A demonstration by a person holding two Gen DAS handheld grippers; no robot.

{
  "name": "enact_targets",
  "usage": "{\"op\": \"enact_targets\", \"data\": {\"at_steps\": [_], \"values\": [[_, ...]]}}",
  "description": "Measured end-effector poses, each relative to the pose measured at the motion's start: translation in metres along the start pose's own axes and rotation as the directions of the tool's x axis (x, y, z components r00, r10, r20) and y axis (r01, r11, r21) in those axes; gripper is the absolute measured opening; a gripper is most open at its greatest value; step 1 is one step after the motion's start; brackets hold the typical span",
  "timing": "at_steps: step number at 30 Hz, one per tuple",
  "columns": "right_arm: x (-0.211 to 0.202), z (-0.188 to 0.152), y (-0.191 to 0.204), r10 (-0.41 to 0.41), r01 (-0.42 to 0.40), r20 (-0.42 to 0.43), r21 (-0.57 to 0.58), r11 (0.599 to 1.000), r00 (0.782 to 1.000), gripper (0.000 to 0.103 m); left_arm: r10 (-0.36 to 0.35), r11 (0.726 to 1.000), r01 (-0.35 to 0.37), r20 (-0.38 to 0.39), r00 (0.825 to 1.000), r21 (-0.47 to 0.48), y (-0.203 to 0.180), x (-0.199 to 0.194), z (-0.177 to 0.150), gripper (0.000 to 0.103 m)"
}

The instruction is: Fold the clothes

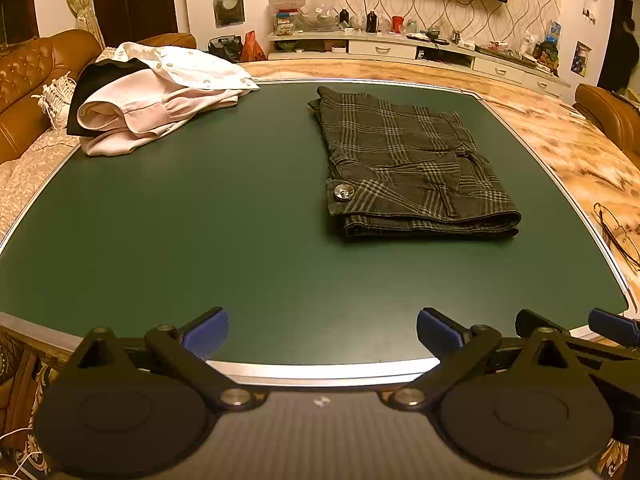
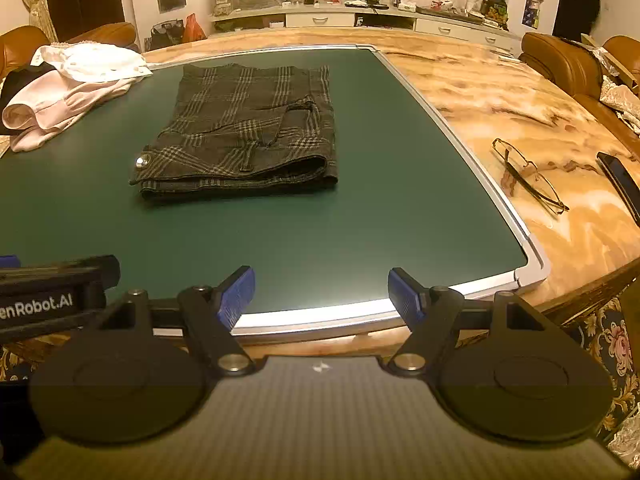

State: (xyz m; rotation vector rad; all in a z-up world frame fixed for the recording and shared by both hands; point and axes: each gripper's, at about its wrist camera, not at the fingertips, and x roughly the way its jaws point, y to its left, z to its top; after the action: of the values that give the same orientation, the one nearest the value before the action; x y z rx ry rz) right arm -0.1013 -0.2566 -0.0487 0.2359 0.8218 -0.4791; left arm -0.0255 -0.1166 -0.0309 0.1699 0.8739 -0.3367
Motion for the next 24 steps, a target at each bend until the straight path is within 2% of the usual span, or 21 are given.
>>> {"op": "enact_targets", "data": {"at_steps": [24], "values": [[0.0017, 0.0003, 0.0002, -0.008, 0.008, 0.001, -0.021, 1.000, 1.000, 0.081, 0.010, 1.000, -0.010, 0.010, 1.000, 0.016, -0.0037, -0.0014, -0.0007, 0.103]]}}
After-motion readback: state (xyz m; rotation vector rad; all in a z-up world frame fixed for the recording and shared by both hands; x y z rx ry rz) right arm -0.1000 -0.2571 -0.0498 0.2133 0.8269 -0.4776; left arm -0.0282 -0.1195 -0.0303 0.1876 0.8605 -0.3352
